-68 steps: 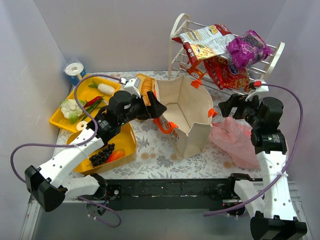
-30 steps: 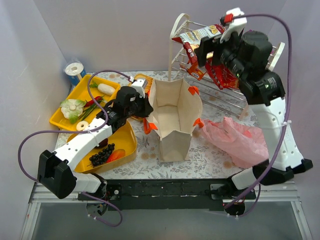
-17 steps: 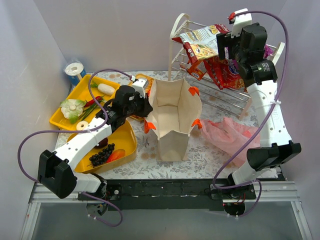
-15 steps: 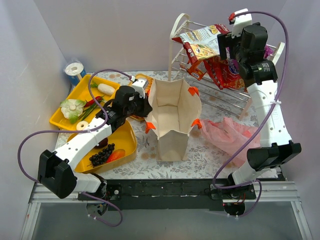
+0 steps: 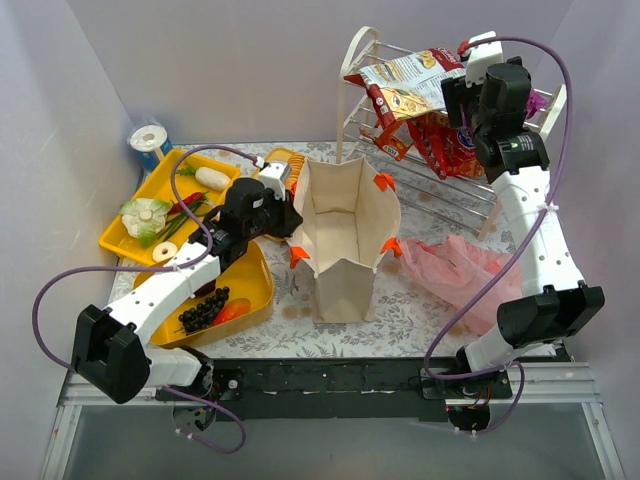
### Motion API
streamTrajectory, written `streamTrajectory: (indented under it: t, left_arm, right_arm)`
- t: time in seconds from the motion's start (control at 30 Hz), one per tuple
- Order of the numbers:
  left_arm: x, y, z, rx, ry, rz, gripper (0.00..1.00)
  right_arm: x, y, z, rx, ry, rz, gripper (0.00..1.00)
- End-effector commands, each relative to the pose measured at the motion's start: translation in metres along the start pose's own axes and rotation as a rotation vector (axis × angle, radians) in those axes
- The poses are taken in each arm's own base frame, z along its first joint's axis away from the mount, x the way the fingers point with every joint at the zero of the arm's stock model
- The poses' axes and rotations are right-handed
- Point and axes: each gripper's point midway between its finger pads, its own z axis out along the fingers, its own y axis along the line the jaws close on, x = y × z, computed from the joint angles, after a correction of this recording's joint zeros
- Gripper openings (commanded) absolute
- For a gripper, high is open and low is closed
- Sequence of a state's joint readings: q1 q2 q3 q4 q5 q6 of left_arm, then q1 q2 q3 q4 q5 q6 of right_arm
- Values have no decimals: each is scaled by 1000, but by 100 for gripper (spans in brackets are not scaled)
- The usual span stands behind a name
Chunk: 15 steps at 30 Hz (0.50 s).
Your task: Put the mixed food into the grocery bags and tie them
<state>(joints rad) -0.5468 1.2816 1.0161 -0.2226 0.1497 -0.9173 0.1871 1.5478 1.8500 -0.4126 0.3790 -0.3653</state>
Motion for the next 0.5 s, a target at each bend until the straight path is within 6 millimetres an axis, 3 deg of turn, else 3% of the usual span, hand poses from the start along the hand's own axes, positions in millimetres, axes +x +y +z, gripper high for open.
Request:
streamTrajectory:
  t: [0.0,0.13,0.2,0.3,0.33,0.4,0.47]
  left_arm:
    - [-22,-10,-17,36,-92,15,0]
    - [-22,-8,-18,27,-95,17,0]
    - [-24,-9,-19,28,-101,20,0]
    - [-23,-9,-20,29,-100,19,0]
    - [-23,-9,-19,29,-101,19,0]
    - [-24,-10,-20,30,-104,16,0]
    - [-23,-10,-20,33,-101,15,0]
  right_arm:
    - [-12,-20,-6,80,-41,46,83]
    - [-10,-33,-8,143,-19,33,64]
    - [-2,-35,-5,165,14,21,62]
    - [9,-34,0,160,48,5,44]
    - [9,-33,0,155,48,3,34]
    - [0,-33,-4,135,28,5,27]
    - [-12,-36,-10,126,0,24,12]
